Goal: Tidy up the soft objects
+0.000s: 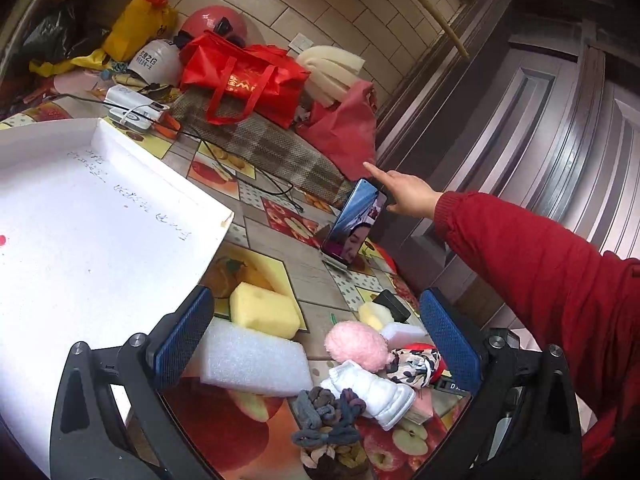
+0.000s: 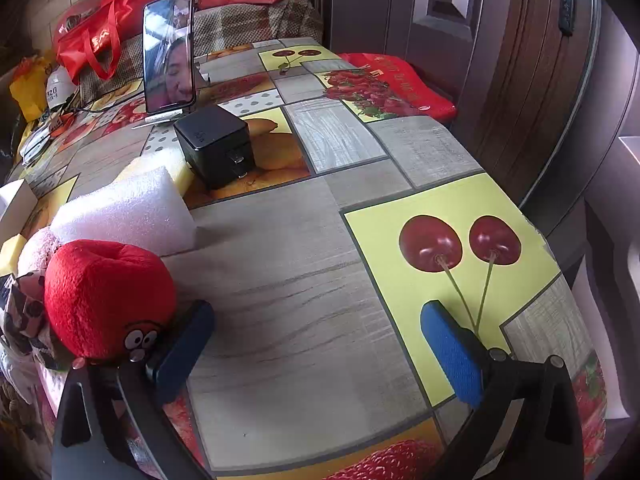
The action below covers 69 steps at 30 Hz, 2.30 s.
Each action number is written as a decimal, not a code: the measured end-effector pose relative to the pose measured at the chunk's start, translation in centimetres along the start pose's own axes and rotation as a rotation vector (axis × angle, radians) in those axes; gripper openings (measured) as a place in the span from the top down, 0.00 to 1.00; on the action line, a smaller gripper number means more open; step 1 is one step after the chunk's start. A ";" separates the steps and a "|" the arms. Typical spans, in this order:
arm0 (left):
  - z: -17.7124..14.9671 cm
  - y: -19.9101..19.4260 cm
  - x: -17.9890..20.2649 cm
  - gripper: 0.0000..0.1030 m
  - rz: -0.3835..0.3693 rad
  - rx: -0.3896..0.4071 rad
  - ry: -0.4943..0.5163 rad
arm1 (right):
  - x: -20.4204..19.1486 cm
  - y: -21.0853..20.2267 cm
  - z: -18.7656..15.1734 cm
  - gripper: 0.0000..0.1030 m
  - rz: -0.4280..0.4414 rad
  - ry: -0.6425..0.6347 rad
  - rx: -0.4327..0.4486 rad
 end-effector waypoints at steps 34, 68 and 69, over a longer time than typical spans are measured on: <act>1.0 -2.3 2.4 0.00 -0.009 0.064 0.136 | 0.0 -0.1 0.0 0.00 -0.002 0.001 0.000; -10.7 -4.8 1.9 0.00 0.302 -0.465 0.517 | 0.9 -2.8 0.4 0.00 0.215 -0.008 0.118; -10.7 -4.8 1.7 0.00 0.306 -0.472 0.520 | 0.9 -4.0 0.5 0.00 0.250 -0.026 0.177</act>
Point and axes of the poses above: each gripper's, at about its wrist camera, not at the fingertips, and y roughly the way its jaws point, x to its right, z to its top, the point moved 6 cm from there along y, roughly the way its jaws point, and after that the axes turned 1 degree about -y, right-handed, at the moved point
